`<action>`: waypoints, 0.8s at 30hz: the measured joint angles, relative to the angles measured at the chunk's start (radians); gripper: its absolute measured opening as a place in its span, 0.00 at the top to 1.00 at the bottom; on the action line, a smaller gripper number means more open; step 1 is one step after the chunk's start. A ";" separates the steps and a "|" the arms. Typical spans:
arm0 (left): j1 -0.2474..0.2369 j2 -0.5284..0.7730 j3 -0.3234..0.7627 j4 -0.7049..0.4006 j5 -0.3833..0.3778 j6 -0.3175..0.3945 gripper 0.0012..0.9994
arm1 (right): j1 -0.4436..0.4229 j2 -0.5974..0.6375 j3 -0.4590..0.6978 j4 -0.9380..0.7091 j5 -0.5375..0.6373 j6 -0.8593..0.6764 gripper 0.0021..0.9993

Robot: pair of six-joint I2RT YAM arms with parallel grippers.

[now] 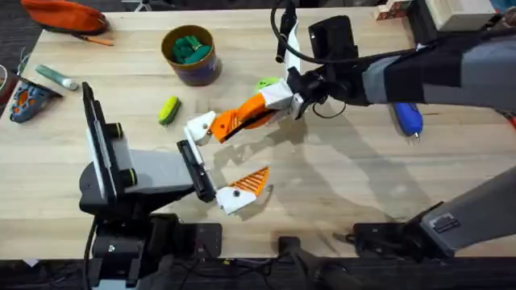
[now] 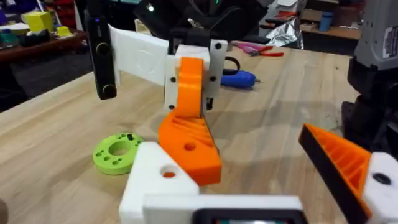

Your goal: Pick up the gripper from the table and insert it into the empty holder that is missing its gripper. Then pick up a screw, insert it into the mounting hole, and use the screwdriver to tighten it. Finally, clean up the table by picking up the vegetable and placing it into the bucket.

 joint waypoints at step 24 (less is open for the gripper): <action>0.000 0.000 0.000 -0.001 0.001 -0.011 0.01 | 0.019 0.053 0.016 0.013 -0.005 -0.068 1.00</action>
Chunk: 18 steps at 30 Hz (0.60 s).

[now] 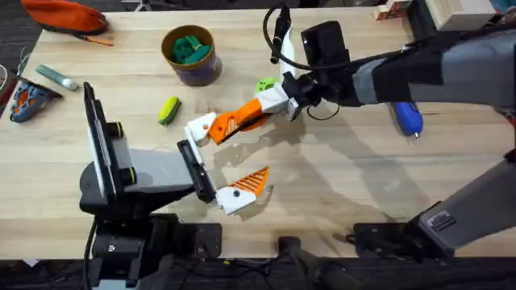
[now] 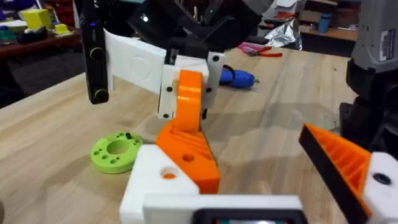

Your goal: Pick up the gripper from the table and insert it into the empty holder that is missing its gripper. Then pick up a screw, insert it into the mounting hole, and use the screwdriver to tighten it. Finally, clean up the table by picking up the vegetable and placing it into the bucket.

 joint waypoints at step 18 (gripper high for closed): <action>0.000 0.000 0.000 0.000 0.000 -0.004 0.01 | 0.019 0.000 0.002 -0.038 0.008 0.035 1.00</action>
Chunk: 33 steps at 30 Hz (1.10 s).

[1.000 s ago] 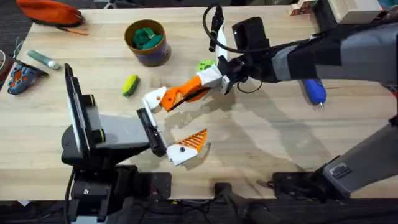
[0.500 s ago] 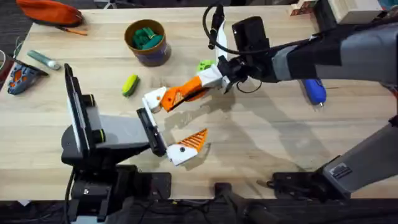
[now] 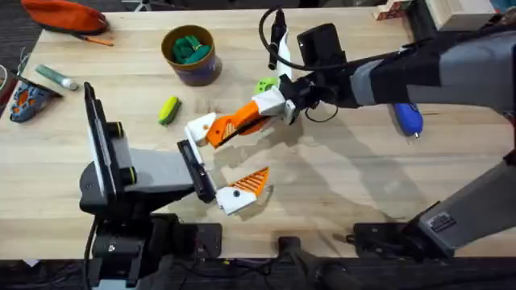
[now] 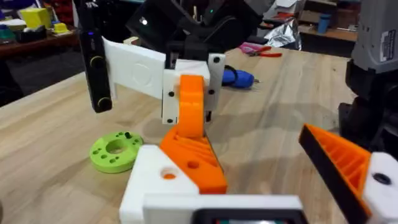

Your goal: Pick up the gripper from the table and insert it into the empty holder that is missing its gripper. Then pick up a screw, insert it into the mounting hole, and use the screwdriver to tighten it. Finally, clean up the table by picking up the vegetable and placing it into the bucket.

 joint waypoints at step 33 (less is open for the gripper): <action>0.000 0.000 0.000 0.003 -0.020 -0.026 0.01 | 0.008 0.000 -0.001 0.153 0.108 0.080 1.00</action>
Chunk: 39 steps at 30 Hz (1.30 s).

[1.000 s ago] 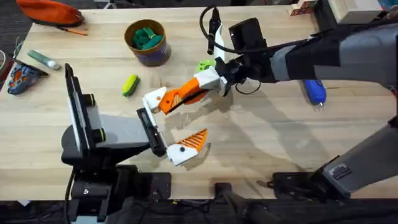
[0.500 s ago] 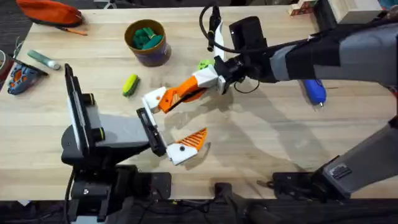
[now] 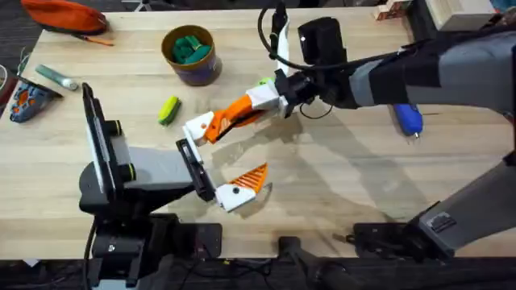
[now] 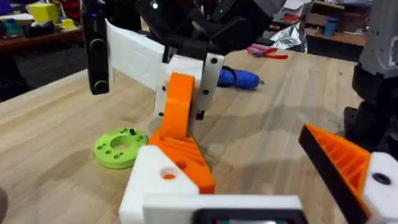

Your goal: Pick up the gripper from the table and insert it into the empty holder that is missing its gripper. Then pick up a screw, insert it into the mounting hole, and use the screwdriver to tighten it. Finally, clean up the table by picking up the vegetable and placing it into the bucket.

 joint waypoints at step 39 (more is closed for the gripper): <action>0.006 0.002 0.000 0.002 -0.029 -0.024 0.01 | 0.053 -0.021 -0.084 0.213 0.093 0.218 1.00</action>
